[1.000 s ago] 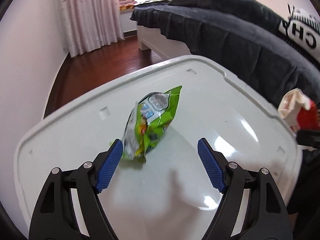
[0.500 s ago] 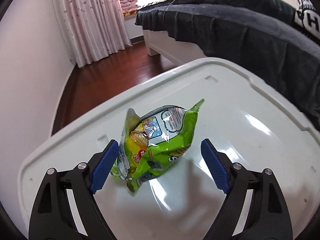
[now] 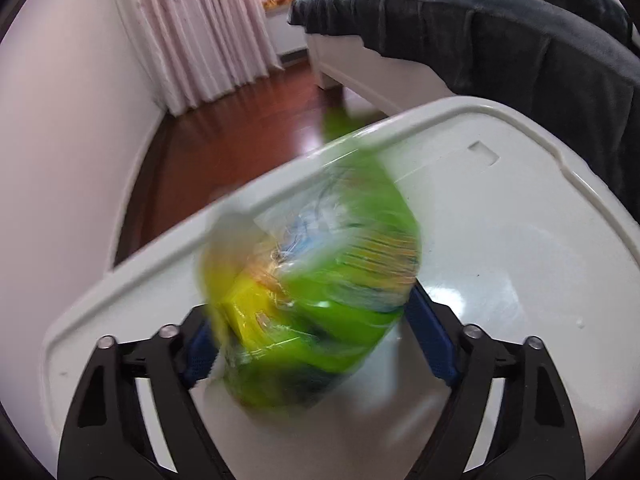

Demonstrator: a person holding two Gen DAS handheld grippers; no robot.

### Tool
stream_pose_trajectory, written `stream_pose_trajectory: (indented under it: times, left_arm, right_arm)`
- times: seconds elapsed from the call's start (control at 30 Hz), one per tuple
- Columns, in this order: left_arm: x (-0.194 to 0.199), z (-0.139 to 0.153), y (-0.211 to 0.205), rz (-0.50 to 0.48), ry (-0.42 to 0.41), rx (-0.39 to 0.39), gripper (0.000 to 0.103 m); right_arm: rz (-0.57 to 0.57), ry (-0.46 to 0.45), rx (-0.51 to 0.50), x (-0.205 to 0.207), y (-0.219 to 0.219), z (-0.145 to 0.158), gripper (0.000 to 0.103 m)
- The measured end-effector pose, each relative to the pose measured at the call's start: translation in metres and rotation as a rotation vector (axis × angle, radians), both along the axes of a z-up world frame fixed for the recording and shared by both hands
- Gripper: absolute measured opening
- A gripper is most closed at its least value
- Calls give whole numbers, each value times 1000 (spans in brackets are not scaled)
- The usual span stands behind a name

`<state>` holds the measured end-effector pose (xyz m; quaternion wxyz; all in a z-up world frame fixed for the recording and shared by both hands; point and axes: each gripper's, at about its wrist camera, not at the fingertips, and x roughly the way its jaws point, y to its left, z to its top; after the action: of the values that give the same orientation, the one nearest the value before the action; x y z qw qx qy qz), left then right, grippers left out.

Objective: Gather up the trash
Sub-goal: 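Grasp the green snack bag with the left gripper while the right holds the packet, then carry the snack bag and packet over the bucket and open both grippers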

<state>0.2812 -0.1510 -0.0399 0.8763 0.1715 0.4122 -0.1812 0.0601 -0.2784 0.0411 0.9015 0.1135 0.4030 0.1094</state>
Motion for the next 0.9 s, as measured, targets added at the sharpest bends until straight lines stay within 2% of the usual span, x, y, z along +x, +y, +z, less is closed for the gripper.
stream_pose_trajectory:
  times: [0.07,0.2,0.23,0.27,0.37,0.5,0.67,0.77,0.9]
  left_arm:
    - [11,2,3,9,59,-62,53]
    - [17,4,1,38,79,-85,44]
    - [15,4,0,39,75,-84,41]
    - [12,3,-1,37,67,-85,32]
    - [3,3,-2,31,64,-95,24]
    - [-5,7,8,63,90,-143,22]
    - [-39,36,32,138,61,-157,22]
    - [-74,56,48,191,45,-130,22]
    - [-141,83,72,277,47,-108,22]
  right_arm:
    - [1,0,2,0,0,0,35]
    - [7,-3,4,0,1,1,35]
    - [7,-5,4,-1,2,2,35]
    - [8,-6,5,-1,2,2,35]
    - [10,-8,8,-2,4,4,35]
    - [14,-12,14,0,7,7,35]
    - [12,-27,34,4,13,14,35]
    - [7,-40,52,4,17,19,35]
    - [-1,-58,43,-2,25,23,35]
